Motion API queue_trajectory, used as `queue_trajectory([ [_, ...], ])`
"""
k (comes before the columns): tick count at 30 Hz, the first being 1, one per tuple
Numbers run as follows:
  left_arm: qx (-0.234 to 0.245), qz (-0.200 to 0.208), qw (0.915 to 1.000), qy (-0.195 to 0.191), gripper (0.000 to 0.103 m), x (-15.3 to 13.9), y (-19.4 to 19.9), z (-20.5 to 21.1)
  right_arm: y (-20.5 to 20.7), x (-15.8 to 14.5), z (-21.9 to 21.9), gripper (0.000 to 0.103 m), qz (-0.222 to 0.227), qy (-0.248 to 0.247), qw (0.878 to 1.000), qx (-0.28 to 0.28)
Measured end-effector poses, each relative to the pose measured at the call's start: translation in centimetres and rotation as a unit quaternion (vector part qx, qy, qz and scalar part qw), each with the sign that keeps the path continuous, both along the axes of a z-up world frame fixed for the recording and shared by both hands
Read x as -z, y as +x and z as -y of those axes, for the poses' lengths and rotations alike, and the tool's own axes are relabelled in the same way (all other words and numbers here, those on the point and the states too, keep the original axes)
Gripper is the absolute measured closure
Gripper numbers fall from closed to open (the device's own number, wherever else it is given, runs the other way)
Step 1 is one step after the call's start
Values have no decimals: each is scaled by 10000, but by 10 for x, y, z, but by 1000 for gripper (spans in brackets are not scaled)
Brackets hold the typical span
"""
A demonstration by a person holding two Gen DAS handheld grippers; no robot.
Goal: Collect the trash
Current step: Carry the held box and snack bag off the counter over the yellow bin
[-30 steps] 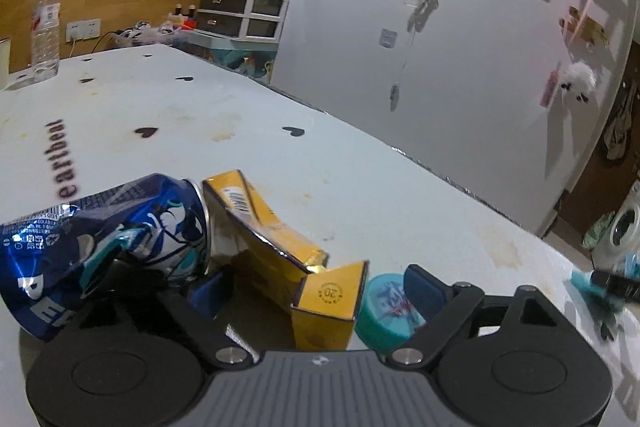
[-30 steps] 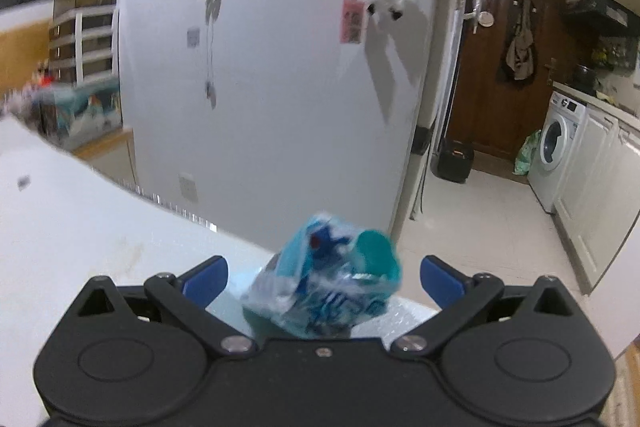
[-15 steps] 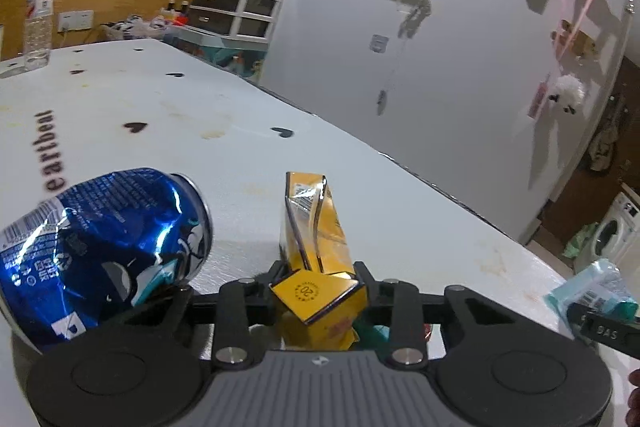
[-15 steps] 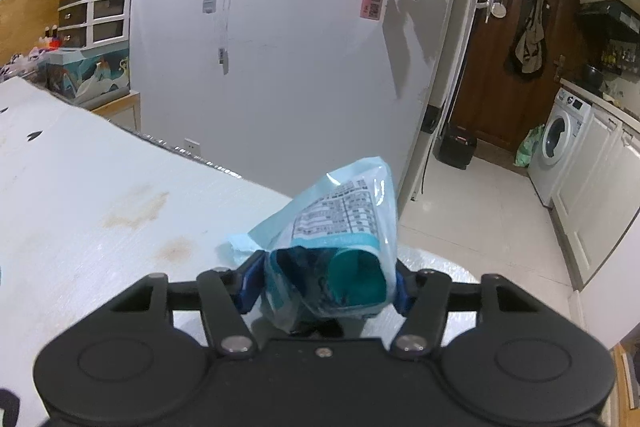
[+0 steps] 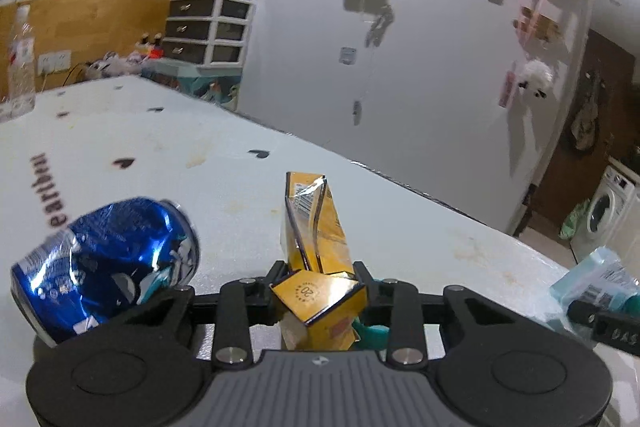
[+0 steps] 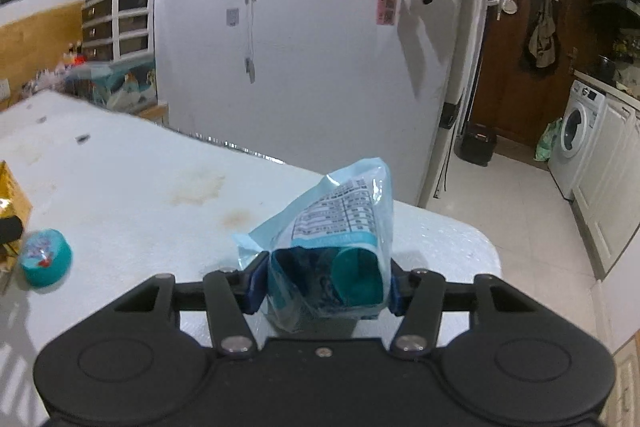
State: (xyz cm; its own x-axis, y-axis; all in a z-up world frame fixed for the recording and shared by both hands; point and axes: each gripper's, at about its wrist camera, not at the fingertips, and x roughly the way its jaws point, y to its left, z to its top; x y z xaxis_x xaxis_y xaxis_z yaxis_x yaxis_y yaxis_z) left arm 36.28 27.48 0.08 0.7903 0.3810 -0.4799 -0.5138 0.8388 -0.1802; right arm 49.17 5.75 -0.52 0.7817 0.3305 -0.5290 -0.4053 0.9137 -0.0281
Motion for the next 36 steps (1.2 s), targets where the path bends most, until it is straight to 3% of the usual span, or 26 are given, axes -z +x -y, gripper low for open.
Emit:
queue_trajectory([
  [17, 957, -121, 9952, 171, 67, -19, -9, 57, -65, -36, 60, 46, 252, 298, 9990, 218],
  [36, 2022, -112, 9786, 365, 67, -45, -65, 174, -154, -65, 148, 46, 512, 293, 9967, 564],
])
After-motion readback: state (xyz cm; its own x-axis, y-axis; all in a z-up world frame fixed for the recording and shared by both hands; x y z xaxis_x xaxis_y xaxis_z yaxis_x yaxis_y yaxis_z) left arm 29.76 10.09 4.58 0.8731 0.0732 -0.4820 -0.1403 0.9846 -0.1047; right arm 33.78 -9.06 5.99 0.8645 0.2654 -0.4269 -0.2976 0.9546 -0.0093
